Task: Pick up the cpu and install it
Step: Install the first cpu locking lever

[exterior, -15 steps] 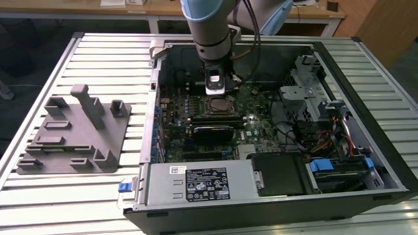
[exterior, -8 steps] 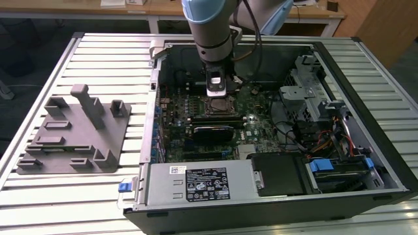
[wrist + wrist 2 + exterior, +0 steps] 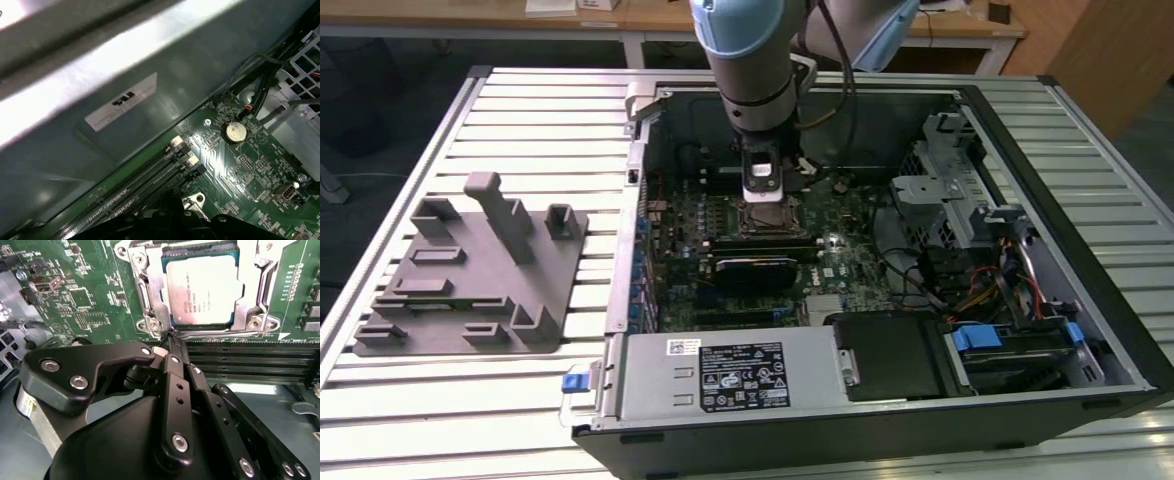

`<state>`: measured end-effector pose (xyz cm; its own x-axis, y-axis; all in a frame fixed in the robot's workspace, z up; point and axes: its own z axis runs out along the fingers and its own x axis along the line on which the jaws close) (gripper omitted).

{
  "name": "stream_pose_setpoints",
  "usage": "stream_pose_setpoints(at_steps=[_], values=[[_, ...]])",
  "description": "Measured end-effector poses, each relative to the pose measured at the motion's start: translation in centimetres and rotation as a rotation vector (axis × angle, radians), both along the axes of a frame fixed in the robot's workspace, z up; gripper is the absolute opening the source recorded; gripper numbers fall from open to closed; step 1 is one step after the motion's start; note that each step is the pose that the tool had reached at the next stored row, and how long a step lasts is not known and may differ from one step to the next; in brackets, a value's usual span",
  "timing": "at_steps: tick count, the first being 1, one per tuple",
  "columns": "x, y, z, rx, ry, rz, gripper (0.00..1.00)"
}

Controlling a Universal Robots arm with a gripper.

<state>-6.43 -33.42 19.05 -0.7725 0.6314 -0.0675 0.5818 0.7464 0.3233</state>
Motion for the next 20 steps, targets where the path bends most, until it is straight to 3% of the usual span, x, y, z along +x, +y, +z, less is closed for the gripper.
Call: stream_pose_setpoints(at_steps=[7, 20], values=[[0.05, -0.57, -0.1, 0.0017, 0.0002, -0.005, 0.11], [0.06, -0.59, 0.59, 0.0065, 0.0, -0.012, 0.11]])
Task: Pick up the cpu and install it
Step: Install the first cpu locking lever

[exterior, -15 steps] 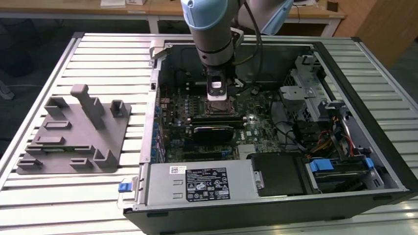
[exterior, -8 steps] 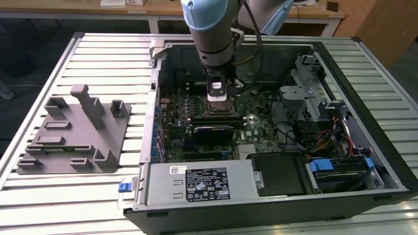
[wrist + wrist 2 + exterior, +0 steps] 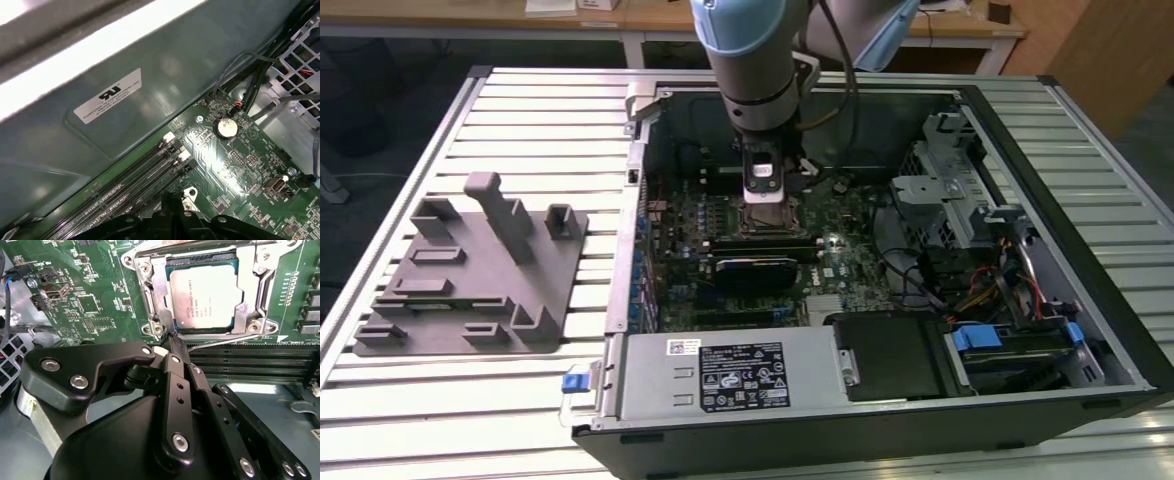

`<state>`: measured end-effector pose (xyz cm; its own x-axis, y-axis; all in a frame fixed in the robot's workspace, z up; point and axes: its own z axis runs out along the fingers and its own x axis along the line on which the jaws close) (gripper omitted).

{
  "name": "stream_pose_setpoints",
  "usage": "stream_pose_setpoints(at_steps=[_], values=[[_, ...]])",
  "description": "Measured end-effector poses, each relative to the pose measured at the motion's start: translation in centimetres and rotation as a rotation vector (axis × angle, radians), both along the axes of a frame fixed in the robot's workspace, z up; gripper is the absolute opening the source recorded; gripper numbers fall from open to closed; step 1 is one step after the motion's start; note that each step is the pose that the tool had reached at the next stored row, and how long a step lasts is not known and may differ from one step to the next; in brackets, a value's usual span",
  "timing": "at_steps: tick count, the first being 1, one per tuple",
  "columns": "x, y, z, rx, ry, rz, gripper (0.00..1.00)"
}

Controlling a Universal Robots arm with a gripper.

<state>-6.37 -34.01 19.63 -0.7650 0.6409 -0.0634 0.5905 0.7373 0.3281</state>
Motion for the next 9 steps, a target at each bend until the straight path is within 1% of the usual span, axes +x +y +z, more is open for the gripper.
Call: stream_pose_setpoints(at_steps=[9], values=[[0.0, 0.0, 1.16, 0.0013, -0.0001, -0.006, 0.11]])
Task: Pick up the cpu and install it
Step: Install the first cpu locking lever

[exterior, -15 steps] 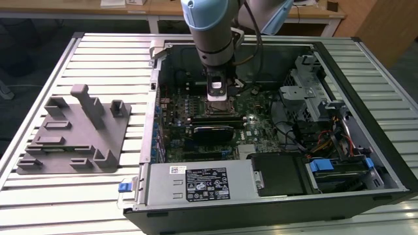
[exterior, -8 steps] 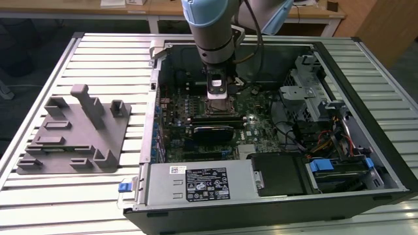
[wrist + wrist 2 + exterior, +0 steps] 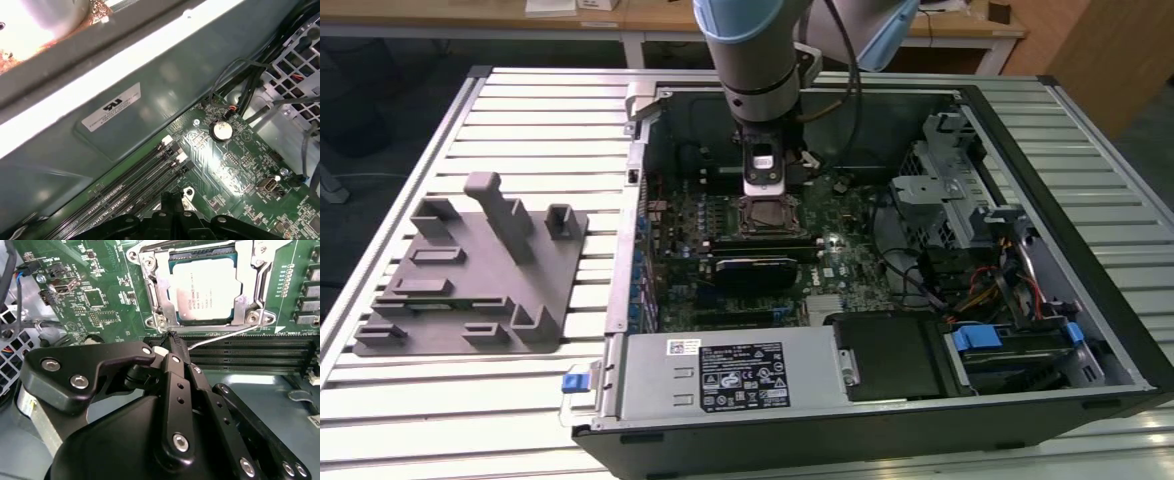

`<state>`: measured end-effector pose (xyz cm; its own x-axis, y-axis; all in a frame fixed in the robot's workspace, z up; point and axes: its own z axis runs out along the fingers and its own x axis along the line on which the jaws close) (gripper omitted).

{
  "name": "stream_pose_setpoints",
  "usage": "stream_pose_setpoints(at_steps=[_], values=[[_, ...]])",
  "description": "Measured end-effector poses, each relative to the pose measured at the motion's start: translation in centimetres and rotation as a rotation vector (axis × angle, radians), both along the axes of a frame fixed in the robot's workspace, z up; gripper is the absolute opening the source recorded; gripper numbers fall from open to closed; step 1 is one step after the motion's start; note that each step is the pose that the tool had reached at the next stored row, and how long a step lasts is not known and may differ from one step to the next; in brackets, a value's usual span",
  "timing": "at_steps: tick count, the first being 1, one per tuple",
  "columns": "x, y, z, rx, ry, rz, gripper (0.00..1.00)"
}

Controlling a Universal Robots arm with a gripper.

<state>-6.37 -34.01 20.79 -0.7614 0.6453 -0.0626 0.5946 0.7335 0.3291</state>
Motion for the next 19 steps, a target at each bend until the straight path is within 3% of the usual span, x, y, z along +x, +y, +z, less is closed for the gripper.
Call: stream_pose_setpoints(at_steps=[8, 19], values=[[0.0, 0.0, 0.88, 0.0, 0.0, -0.004, 0.11], [-0.49, 0.16, 0.97, 0.0008, 0.0, -0.006, 0.11]])
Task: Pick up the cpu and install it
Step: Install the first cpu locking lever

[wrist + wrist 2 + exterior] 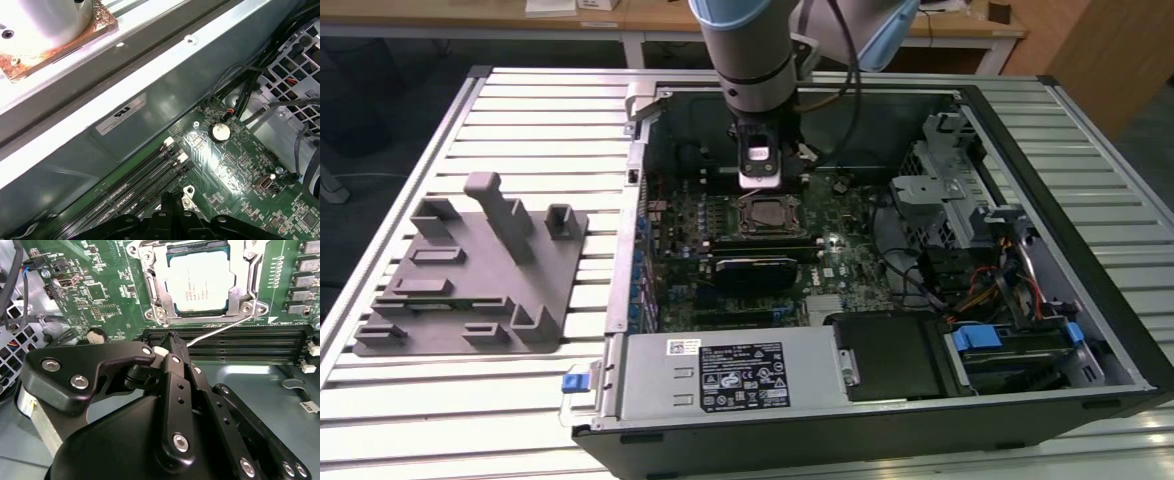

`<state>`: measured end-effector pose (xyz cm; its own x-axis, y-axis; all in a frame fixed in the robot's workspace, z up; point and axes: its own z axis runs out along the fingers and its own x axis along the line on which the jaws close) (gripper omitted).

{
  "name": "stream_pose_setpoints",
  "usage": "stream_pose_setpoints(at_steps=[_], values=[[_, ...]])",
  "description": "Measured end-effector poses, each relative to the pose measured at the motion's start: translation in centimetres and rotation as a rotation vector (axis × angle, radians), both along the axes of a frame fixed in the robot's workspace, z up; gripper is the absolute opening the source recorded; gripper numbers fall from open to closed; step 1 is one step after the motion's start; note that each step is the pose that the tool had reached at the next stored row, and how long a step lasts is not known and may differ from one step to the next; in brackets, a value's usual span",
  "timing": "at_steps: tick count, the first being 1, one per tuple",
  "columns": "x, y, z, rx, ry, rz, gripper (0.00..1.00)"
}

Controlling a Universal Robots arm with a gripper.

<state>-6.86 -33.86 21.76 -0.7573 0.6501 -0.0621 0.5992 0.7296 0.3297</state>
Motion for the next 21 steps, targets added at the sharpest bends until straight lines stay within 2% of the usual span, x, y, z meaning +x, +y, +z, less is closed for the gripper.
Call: stream_pose_setpoints(at_steps=[13, 21], values=[[-0.92, 0.42, -0.19, 0.0002, 0.0, -0.001, 0.11], [-0.93, 0.49, -0.91, -0.0005, -0.0016, -0.002, 0.11]])
